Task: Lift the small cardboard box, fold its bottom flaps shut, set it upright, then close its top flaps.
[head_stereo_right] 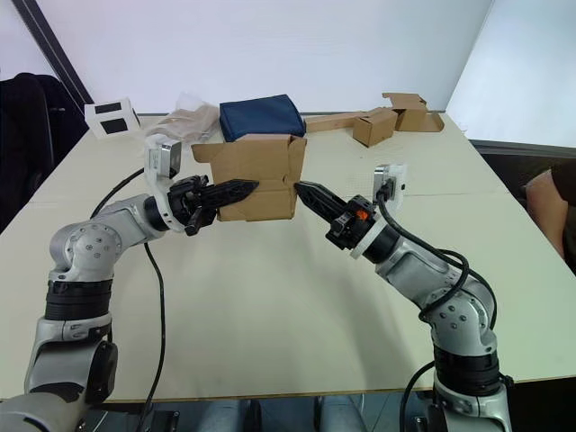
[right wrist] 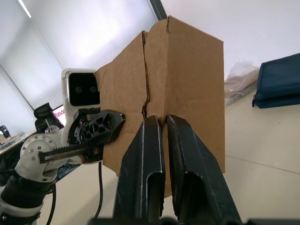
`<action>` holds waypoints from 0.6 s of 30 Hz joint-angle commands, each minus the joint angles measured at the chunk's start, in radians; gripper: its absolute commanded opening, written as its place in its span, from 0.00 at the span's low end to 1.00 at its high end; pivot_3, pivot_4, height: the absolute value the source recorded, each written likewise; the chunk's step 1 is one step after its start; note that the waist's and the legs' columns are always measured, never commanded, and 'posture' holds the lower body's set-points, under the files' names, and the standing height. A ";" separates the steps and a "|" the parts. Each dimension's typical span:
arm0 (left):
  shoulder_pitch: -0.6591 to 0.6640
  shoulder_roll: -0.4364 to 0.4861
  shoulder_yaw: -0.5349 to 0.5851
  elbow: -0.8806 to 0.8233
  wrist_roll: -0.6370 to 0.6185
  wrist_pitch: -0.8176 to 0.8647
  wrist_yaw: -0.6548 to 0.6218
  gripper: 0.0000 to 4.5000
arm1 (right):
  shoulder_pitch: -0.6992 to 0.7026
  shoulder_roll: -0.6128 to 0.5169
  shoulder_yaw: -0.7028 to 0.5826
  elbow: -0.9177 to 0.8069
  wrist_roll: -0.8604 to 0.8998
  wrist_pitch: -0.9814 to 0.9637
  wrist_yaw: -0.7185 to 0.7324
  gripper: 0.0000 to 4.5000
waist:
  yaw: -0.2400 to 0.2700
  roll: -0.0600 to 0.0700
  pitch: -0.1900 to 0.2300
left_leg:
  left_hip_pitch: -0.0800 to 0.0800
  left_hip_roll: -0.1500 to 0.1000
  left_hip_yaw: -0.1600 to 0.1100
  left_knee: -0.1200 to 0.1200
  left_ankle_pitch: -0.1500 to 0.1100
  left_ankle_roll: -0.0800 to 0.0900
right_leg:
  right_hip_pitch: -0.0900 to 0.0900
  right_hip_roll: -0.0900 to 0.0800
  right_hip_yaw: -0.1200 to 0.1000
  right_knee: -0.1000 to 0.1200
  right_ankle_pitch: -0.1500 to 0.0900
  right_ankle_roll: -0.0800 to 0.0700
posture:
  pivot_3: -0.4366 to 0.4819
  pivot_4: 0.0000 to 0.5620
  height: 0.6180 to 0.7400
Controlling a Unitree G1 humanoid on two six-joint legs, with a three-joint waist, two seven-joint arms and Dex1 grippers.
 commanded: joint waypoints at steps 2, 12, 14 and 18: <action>-0.026 -0.014 -0.004 -0.034 -0.009 -0.008 0.010 0.00 | -0.031 0.010 0.087 -0.071 0.006 0.017 0.060 0.05 | 0.000 0.000 0.000 | 0.000 0.000 0.000 0.000 0.000 0.000 | 0.000 0.000 0.000 0.000 0.000 0.000 | 0.48 0.27 1.00; -0.015 -0.016 0.003 -0.068 -0.027 0.021 0.020 0.00 | -0.015 -0.025 -0.021 -0.010 0.010 -0.004 0.082 0.05 | 0.002 0.000 0.000 | 0.000 0.000 0.000 0.000 0.000 0.000 | 0.000 0.000 0.000 0.000 0.000 0.000 | 0.48 0.27 1.00; -0.017 -0.016 0.006 -0.073 -0.033 0.029 0.027 0.00 | -0.014 -0.029 -0.059 0.005 0.037 -0.006 0.078 0.05 | 0.001 0.000 0.000 | 0.000 0.000 0.000 0.000 0.000 0.000 | 0.000 0.000 0.000 0.000 0.000 0.001 | 0.48 0.27 1.00; -0.019 -0.015 0.008 -0.080 -0.044 0.040 0.038 0.00 | -0.017 -0.023 -0.108 0.028 0.079 -0.016 0.061 0.05 | 0.001 0.000 0.000 | 0.000 0.000 0.000 0.000 0.000 0.000 | 0.000 0.000 0.000 0.000 0.001 0.001 | 0.48 0.27 1.00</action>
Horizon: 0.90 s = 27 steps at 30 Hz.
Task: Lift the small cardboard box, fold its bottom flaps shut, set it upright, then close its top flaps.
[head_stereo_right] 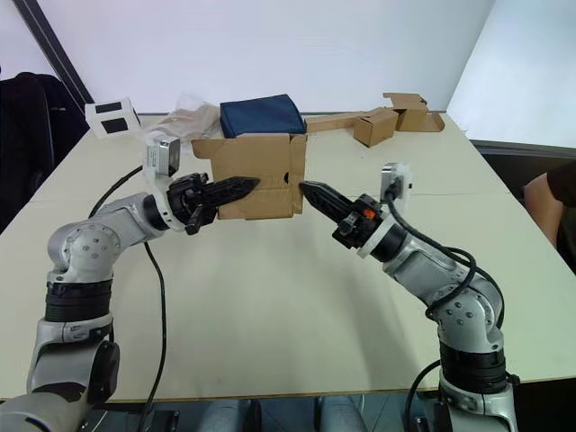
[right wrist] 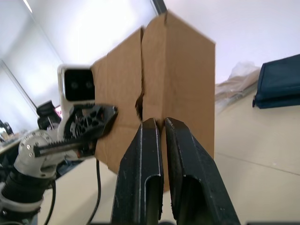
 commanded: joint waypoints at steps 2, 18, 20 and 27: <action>-0.020 -0.002 -0.007 -0.037 -0.023 0.008 0.011 0.00 | -0.017 0.005 -0.047 -0.003 0.062 -0.021 -0.007 0.05 | -0.001 0.000 0.000 | 0.000 0.000 0.000 0.000 0.000 0.000 | 0.000 0.000 0.000 0.000 0.000 0.000 | 0.48 0.27 1.00; -0.026 -0.001 0.006 -0.054 -0.052 0.033 0.036 0.00 | -0.006 0.032 -0.102 0.074 0.140 -0.047 -0.022 0.05 | 0.000 0.000 0.000 | 0.000 0.000 0.000 0.000 0.000 0.000 | 0.000 0.000 0.000 0.000 0.000 0.000 | 0.48 0.27 1.00; -0.026 0.003 0.010 -0.056 -0.060 0.039 0.037 0.00 | 0.002 0.036 -0.133 0.084 0.185 -0.052 -0.026 0.05 | 0.000 0.000 0.000 | 0.000 0.000 0.000 0.000 0.000 0.000 | 0.000 0.000 0.000 0.000 0.000 0.000 | 0.48 0.27 1.00; -0.029 0.016 0.015 -0.053 -0.077 0.048 0.035 0.00 | 0.020 0.045 -0.193 0.133 0.269 -0.063 -0.032 0.19 | -0.001 0.000 0.000 | 0.000 0.000 0.000 0.000 0.000 0.000 | 0.000 0.000 0.000 0.000 0.000 0.000 | 0.48 0.27 1.00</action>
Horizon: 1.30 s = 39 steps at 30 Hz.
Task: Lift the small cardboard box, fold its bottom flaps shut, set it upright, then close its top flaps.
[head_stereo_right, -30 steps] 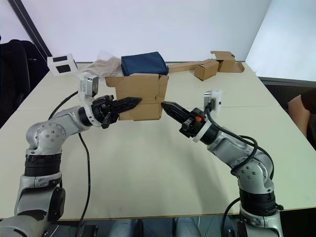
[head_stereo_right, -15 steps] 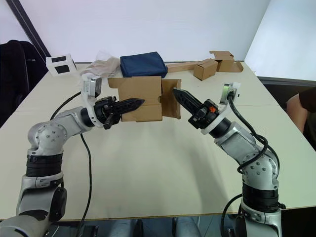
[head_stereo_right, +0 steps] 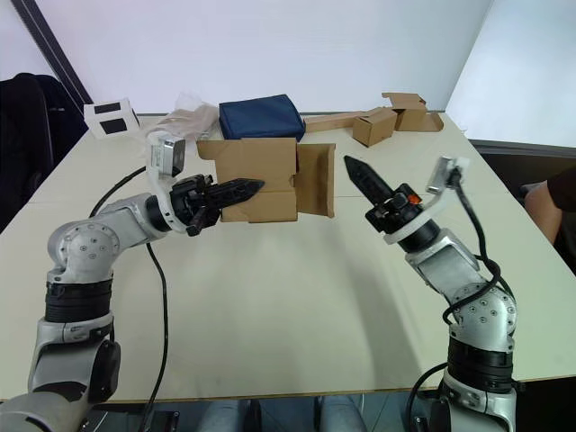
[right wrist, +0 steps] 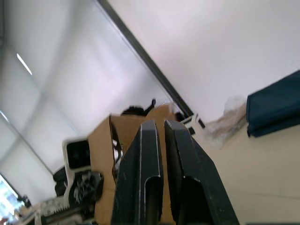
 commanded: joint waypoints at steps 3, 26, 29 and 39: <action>-0.027 0.008 0.018 -0.025 -0.039 0.004 0.004 0.00 | 0.013 0.017 -0.006 0.018 0.028 -0.013 0.007 0.46 | -0.001 0.000 0.000 | 0.000 0.000 0.000 0.000 0.000 0.000 | 0.000 0.000 0.000 0.000 0.000 0.000 | 0.48 0.27 1.00; -0.036 0.003 0.015 -0.008 -0.046 -0.007 0.014 0.00 | 0.023 0.168 0.123 -0.072 0.047 -0.013 -0.051 0.62 | -0.001 0.001 0.001 | 0.000 0.000 0.000 0.000 0.000 0.000 | 0.000 0.000 0.000 0.000 0.000 0.000 | 0.48 0.27 1.00; -0.038 0.002 0.015 -0.003 -0.045 -0.009 0.013 0.00 | 0.026 0.169 0.129 -0.079 0.046 -0.019 -0.056 0.62 | -0.001 0.001 0.001 | 0.000 0.000 0.000 0.000 0.000 0.000 | 0.000 0.000 0.000 0.000 0.000 0.000 | 0.48 0.27 1.00; -0.032 0.009 0.012 0.010 -0.036 -0.018 -0.001 0.00 | 0.044 0.169 0.143 -0.102 0.050 -0.027 -0.065 0.38 | -0.001 0.001 0.001 | 0.000 0.000 0.000 0.000 0.000 0.000 | 0.000 0.000 0.000 0.000 0.000 0.000 | 0.48 0.27 1.00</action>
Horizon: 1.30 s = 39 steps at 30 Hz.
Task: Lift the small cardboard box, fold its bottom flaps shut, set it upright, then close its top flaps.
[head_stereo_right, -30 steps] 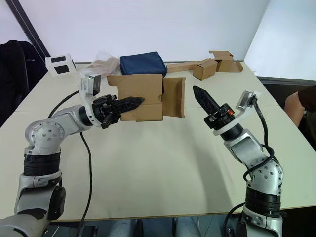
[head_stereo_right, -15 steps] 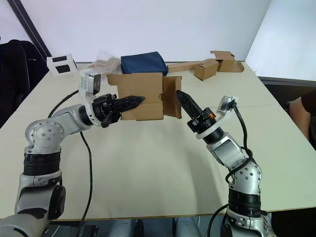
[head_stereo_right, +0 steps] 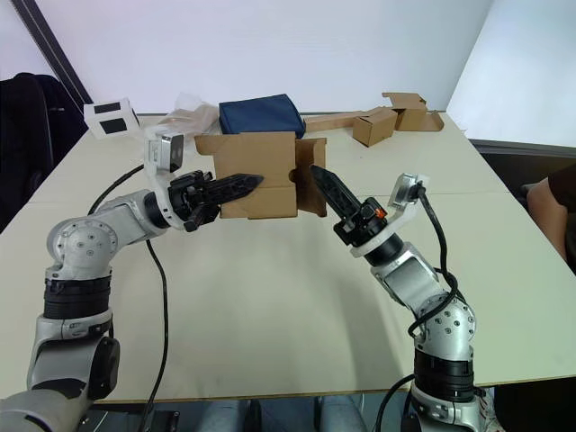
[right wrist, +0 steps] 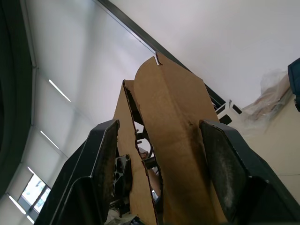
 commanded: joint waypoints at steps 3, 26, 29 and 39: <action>-0.014 0.010 0.009 -0.012 -0.002 -0.022 -0.022 0.00 | -0.003 -0.010 0.018 -0.047 -0.016 -0.017 0.000 0.30 | 0.000 0.000 0.000 | 0.000 0.000 0.000 0.000 0.000 0.000 | 0.000 0.000 0.000 0.000 -0.001 -0.001 | 0.48 0.27 1.00; -0.016 0.001 -0.007 -0.037 -0.003 -0.013 -0.006 0.00 | -0.030 -0.020 0.088 -0.099 -0.222 -0.060 -0.010 0.30 | 0.000 0.000 0.000 | 0.000 0.000 0.000 0.000 0.000 0.000 | 0.000 0.000 0.000 0.000 -0.001 -0.001 | 0.48 0.27 1.00; -0.015 0.001 -0.012 -0.039 -0.001 -0.012 -0.004 0.00 | -0.030 -0.017 0.098 -0.114 -0.236 -0.063 -0.015 0.30 | 0.000 0.000 0.000 | 0.000 0.000 0.000 0.000 0.000 0.000 | 0.000 0.000 0.000 0.000 -0.001 -0.001 | 0.48 0.27 1.00; -0.003 0.006 -0.033 -0.050 0.025 -0.020 -0.012 0.00 | -0.051 -0.018 0.094 -0.161 -0.087 -0.031 -0.094 0.30 | 0.000 0.000 0.000 | 0.000 0.000 0.000 0.000 0.000 0.000 | 0.000 0.000 0.000 0.000 -0.001 -0.002 | 0.48 0.27 1.00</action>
